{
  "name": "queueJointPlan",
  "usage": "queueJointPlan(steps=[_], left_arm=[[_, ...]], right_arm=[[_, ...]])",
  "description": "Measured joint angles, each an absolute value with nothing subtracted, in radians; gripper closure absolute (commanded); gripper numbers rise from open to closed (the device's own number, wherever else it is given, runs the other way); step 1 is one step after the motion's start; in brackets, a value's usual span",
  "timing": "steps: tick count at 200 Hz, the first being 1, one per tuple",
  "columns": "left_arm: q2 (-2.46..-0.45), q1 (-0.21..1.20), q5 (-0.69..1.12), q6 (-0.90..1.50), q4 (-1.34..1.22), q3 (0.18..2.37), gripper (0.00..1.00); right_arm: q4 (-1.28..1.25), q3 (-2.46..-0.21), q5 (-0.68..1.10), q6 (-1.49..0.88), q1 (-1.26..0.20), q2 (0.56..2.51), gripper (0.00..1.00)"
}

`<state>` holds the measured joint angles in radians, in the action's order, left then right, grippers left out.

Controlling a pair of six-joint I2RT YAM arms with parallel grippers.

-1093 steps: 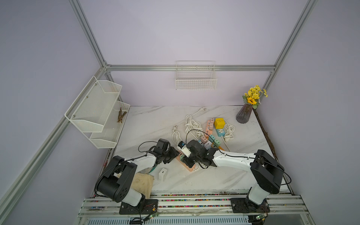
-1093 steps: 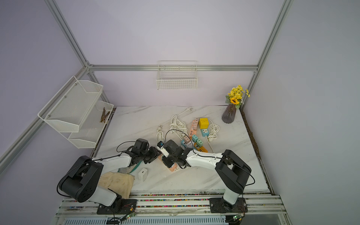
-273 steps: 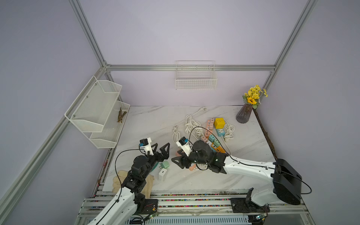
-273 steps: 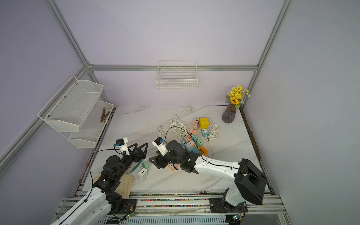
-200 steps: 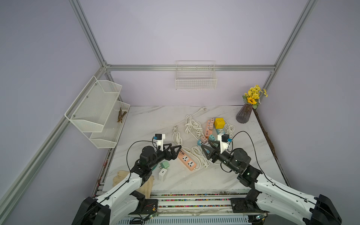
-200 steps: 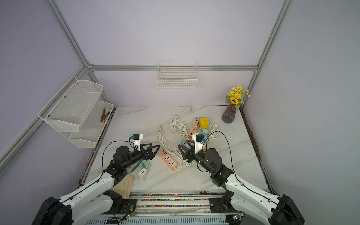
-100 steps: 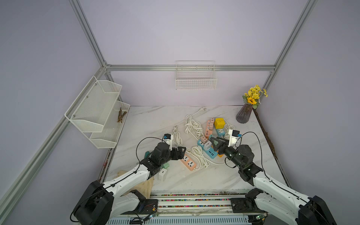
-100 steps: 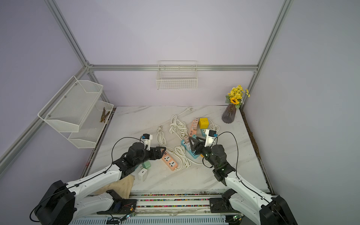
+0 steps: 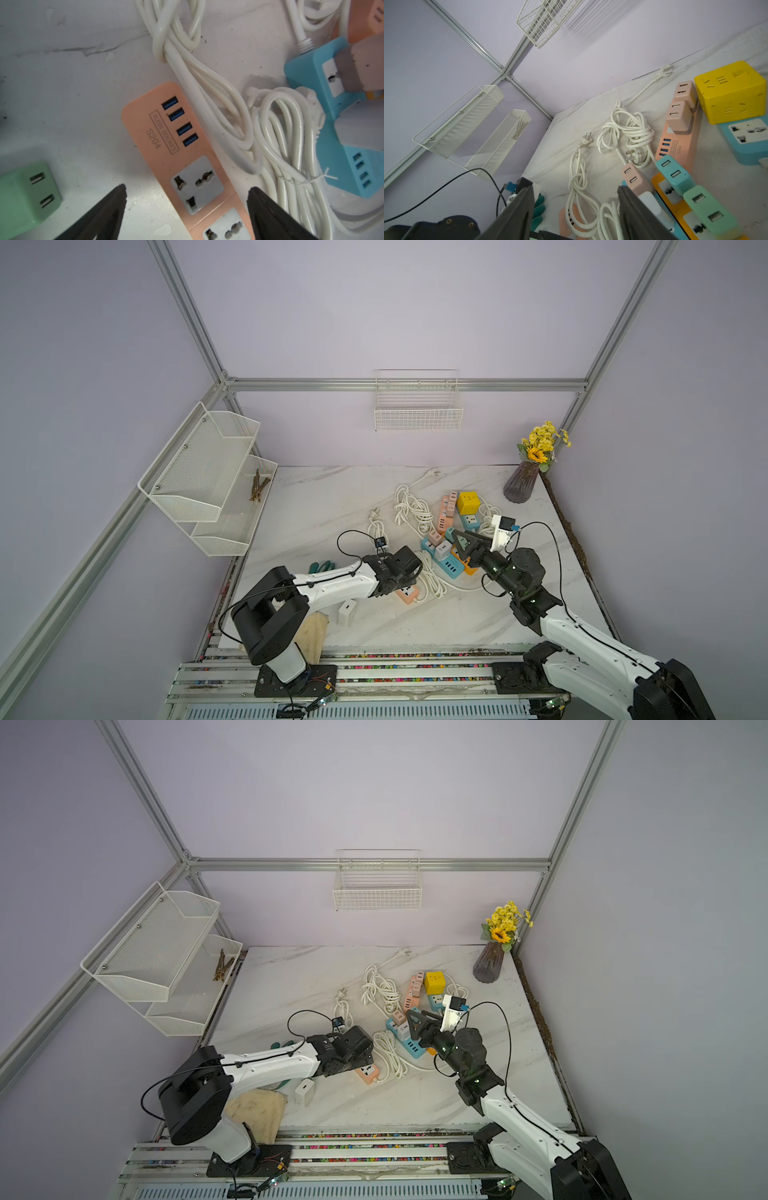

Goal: Pull the plug off the socket
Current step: Place the plug at the center of the board, then move the socket to the center of the board.

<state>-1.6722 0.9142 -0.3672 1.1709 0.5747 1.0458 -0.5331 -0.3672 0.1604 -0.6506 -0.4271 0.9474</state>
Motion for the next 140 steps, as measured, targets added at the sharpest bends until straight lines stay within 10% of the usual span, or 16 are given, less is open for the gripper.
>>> queueJointPlan(steps=[91, 140], left_arm=[[-1.952, 0.981, -0.485, 1.268, 0.831, 1.351, 0.06], [-1.991, 0.99, -0.516, 1.283, 0.868, 1.35, 0.29]], right_arm=[[-0.555, -0.367, 0.192, -0.664, -0.425, 0.96, 0.31], [-0.554, -0.367, 0.197, -0.669, -0.421, 0.96, 0.31]])
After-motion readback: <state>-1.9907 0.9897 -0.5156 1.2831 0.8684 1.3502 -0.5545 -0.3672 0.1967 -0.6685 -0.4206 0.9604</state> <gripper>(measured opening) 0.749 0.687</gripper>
